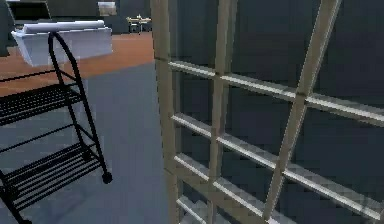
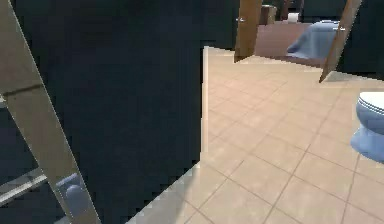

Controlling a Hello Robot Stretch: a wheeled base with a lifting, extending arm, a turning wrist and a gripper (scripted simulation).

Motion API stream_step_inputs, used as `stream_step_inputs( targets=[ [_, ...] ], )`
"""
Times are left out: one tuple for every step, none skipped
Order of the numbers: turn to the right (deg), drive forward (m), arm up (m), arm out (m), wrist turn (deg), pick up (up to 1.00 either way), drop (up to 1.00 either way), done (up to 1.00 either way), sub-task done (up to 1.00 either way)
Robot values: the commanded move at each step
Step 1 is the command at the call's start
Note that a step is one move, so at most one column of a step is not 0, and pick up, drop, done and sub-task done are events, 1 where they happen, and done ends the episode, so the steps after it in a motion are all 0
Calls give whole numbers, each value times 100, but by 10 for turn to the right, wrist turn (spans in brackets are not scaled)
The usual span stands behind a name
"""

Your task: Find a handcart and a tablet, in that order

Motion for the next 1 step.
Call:
stream_step_inputs(
  targets=[
    [450, 0, 0, 0, 0, 0, 0, 0, 0]
  ],
)
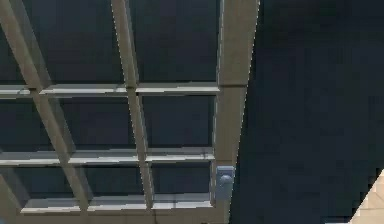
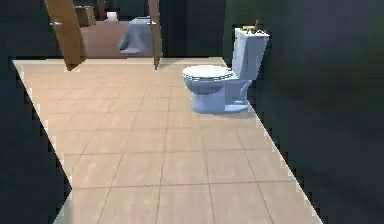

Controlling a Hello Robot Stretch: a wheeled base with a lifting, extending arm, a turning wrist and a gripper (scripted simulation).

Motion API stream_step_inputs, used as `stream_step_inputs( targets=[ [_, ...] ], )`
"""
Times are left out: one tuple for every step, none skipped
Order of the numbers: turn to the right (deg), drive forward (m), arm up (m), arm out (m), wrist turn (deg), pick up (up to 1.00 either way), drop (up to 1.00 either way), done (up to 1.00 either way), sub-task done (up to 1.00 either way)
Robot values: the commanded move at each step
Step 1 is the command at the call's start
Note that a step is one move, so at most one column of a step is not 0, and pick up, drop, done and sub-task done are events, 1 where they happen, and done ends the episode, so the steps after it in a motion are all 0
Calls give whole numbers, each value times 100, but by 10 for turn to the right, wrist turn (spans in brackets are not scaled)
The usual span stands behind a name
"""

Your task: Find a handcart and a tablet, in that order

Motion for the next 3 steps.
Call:
stream_step_inputs(
  targets=[
    [450, 0, 0, 0, 0, 0, 0, 0, 0],
    [210, 0, 0, 0, 0, 0, 0, 0, 0],
    [0, 100, 0, 0, 0, 0, 0, 0, 0]
  ],
)
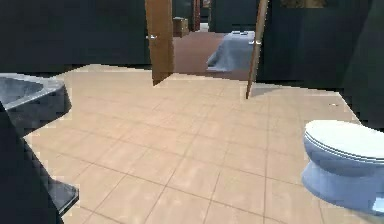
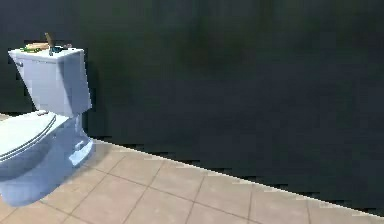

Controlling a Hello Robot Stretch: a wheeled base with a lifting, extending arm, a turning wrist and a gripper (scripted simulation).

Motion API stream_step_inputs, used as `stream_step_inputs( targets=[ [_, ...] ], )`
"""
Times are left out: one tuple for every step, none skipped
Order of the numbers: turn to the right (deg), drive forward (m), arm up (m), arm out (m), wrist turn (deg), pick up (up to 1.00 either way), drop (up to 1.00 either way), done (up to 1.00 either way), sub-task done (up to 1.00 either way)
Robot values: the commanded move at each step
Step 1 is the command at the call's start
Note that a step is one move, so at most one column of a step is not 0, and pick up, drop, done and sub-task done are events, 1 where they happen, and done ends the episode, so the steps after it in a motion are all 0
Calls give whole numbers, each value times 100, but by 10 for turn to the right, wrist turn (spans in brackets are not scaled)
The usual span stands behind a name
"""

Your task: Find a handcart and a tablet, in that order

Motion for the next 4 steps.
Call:
stream_step_inputs(
  targets=[
    [0, 100, 0, 0, 0, 0, 0, 0, 0],
    [0, 100, 0, 0, 0, 0, 0, 0, 0],
    [0, 100, 0, 0, 0, 0, 0, 0, 0],
    [0, 100, 0, 0, 0, 0, 0, 0, 0]
  ],
)
